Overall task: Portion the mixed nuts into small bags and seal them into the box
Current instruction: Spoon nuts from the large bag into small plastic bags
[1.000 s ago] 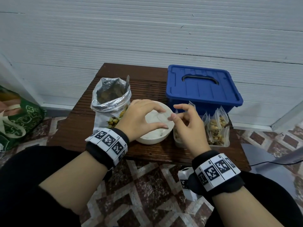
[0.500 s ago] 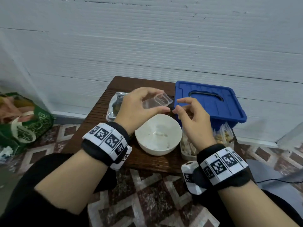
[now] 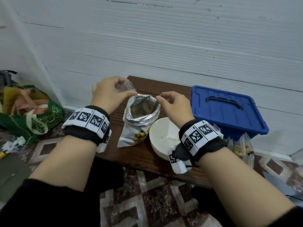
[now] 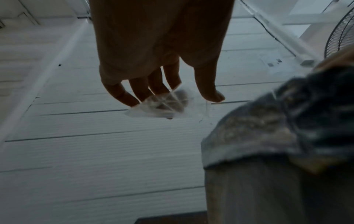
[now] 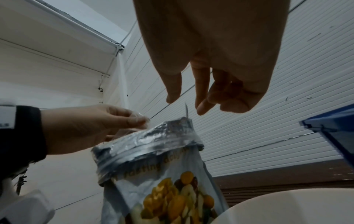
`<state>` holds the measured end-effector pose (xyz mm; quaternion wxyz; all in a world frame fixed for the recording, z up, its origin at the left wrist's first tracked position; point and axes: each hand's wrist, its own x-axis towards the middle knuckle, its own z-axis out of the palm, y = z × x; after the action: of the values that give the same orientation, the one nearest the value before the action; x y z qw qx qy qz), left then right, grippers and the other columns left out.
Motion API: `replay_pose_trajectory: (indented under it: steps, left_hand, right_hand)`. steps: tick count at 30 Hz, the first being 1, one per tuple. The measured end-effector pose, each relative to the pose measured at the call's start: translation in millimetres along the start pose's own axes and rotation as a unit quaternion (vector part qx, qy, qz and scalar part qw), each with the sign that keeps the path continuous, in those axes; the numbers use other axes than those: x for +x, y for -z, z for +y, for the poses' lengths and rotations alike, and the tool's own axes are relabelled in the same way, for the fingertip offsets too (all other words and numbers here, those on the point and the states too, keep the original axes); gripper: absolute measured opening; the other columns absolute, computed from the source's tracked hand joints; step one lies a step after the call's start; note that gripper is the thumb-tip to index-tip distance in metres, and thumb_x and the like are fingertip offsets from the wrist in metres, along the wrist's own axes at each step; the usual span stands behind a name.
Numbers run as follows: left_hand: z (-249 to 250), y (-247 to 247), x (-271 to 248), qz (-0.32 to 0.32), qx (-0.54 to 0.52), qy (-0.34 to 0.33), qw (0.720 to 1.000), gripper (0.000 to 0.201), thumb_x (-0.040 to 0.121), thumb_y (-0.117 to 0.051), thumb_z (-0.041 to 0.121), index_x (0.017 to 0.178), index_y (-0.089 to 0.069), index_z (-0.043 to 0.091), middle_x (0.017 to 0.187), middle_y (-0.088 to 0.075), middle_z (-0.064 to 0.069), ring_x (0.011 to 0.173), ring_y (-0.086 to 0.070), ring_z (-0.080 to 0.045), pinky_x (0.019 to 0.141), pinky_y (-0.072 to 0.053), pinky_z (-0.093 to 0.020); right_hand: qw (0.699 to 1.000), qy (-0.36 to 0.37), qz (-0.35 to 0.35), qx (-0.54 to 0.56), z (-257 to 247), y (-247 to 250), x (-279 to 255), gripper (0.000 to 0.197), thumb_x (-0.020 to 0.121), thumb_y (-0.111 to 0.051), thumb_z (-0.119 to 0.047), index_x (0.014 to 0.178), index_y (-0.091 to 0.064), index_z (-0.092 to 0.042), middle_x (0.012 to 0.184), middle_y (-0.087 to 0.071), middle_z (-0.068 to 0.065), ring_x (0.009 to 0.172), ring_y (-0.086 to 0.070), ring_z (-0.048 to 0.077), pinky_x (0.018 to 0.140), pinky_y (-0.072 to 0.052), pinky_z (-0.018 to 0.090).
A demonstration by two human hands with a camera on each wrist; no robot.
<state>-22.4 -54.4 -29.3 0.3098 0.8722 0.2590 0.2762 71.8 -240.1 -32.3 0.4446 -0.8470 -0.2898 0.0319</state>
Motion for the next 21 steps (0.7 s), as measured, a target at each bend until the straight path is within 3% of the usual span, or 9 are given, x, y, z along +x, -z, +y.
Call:
replay_pose_trajectory:
  steps: [2,7,13,18,21]
  left_hand:
    - [-7,-8,-3,-0.032,-0.002,0.014,0.999,0.039,0.062,-0.079,0.056,0.090,-0.057,0.040,0.088,-0.059,0.021,0.100,-0.061,-0.012,0.100,-0.043,-0.046]
    - [-11,-15,-8,-0.071,-0.064,0.022,0.995,0.048,0.060,-0.084,0.047,0.099,-0.068,0.026,0.089,-0.070,0.010,0.088,-0.065,-0.006,0.087,-0.055,-0.035]
    - [-7,-11,-13,-0.127,-0.083,0.000,0.988,0.044,0.055,-0.087,0.046,0.092,-0.066,0.035,0.091,-0.069,0.009,0.089,-0.064,-0.003,0.084,-0.053,-0.027]
    - [-6,-10,-13,-0.140,-0.077,0.000,0.987,0.046,0.053,-0.086,0.049,0.092,-0.067,0.036,0.091,-0.068,0.008,0.089,-0.061,-0.001,0.084,-0.048,-0.022]
    - [-3,-9,-15,-0.146,-0.077,-0.005,0.986,0.045,0.054,-0.087,0.047,0.093,-0.067,0.034,0.089,-0.067,0.010,0.087,-0.060,0.003,0.078,-0.044,-0.011]
  right_hand:
    - [1.000,0.017,0.011,-0.015,-2,-5,2,0.023,0.094,-0.058,-0.029,0.109,-0.069,-0.014,0.097,-0.065,-0.001,0.085,-0.054,0.008,0.068,-0.032,0.015]
    - [0.995,0.074,0.007,-0.064,-4,-11,-6,0.013,0.093,-0.055,-0.017,0.096,-0.068,-0.015,0.087,-0.062,-0.005,0.082,-0.055,0.010,0.077,-0.045,0.027]
    - [0.979,0.141,-0.056,-0.136,4,-17,-13,0.017,0.093,-0.058,-0.027,0.092,-0.071,-0.016,0.081,-0.070,-0.002,0.081,-0.060,0.020,0.079,-0.049,0.040]
    - [0.975,0.188,0.032,-0.116,7,-8,-12,0.015,0.094,-0.056,-0.021,0.089,-0.070,-0.018,0.074,-0.067,-0.005,0.071,-0.057,0.022,0.074,-0.048,0.041]
    - [0.959,0.215,0.046,-0.179,9,-10,-13,0.017,0.094,-0.054,-0.020,0.088,-0.070,-0.017,0.073,-0.067,-0.003,0.071,-0.050,0.024,0.072,-0.044,0.042]
